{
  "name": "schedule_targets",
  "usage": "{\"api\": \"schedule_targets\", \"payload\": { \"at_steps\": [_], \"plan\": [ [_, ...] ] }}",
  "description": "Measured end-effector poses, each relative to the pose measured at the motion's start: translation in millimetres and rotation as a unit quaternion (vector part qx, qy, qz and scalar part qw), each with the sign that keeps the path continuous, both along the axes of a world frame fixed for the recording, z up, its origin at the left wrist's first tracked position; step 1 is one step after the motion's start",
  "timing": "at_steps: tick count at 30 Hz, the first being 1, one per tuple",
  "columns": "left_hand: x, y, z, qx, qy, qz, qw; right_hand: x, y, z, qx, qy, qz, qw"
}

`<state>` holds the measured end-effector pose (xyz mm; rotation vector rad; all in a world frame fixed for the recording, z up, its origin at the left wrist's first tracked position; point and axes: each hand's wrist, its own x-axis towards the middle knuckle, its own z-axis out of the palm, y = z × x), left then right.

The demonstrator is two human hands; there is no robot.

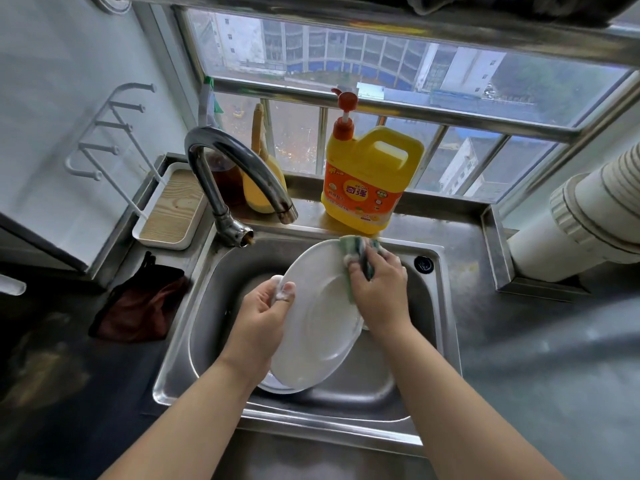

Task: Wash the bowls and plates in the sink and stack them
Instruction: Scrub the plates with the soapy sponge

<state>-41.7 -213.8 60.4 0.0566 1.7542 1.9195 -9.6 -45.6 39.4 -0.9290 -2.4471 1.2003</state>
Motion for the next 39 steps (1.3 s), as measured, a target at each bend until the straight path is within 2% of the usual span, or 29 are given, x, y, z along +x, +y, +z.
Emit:
{"api": "schedule_targets", "payload": {
  "at_steps": [5,7,10,12,17,19,21,24,27,32,36,39],
  "plan": [
    [0,1,1,0.008,0.021,0.005,1.0,8,-49,16,0.1,0.095,0.125,0.983],
    [1,-1,0,0.004,0.015,0.013,1.0,4,-39,12,0.099,0.09,0.117,0.984],
    [4,-6,-2,-0.012,0.015,0.007,1.0,3,-7,-2,0.014,0.018,0.045,0.999],
    [7,-6,0,-0.013,0.022,-0.007,1.0,8,-1,-3,0.002,0.001,0.014,1.0],
    [9,-4,3,0.002,0.055,-0.011,0.998,15,-51,21,0.1,0.089,0.121,0.984],
    [8,-6,7,0.01,0.055,-0.011,0.998,11,-54,22,0.122,0.1,0.134,0.978],
    [8,-9,8,0.012,0.046,-0.002,0.999,3,-38,15,0.057,0.096,0.098,0.989],
    [10,-11,6,0.035,0.01,0.03,0.999,-3,-2,-4,-0.077,0.035,0.002,0.996],
    [8,-13,2,0.07,-0.017,0.079,0.994,3,10,-16,-0.194,0.005,-0.069,0.979],
    [8,-13,-10,0.183,-0.113,0.131,0.968,23,11,-23,-0.277,0.022,-0.109,0.954],
    [12,-26,-20,0.231,-0.165,0.072,0.956,23,16,-21,-0.325,0.074,-0.086,0.939],
    [6,-48,-30,0.172,-0.175,-0.038,0.969,23,27,-13,-0.286,0.107,-0.033,0.952]
  ]
}}
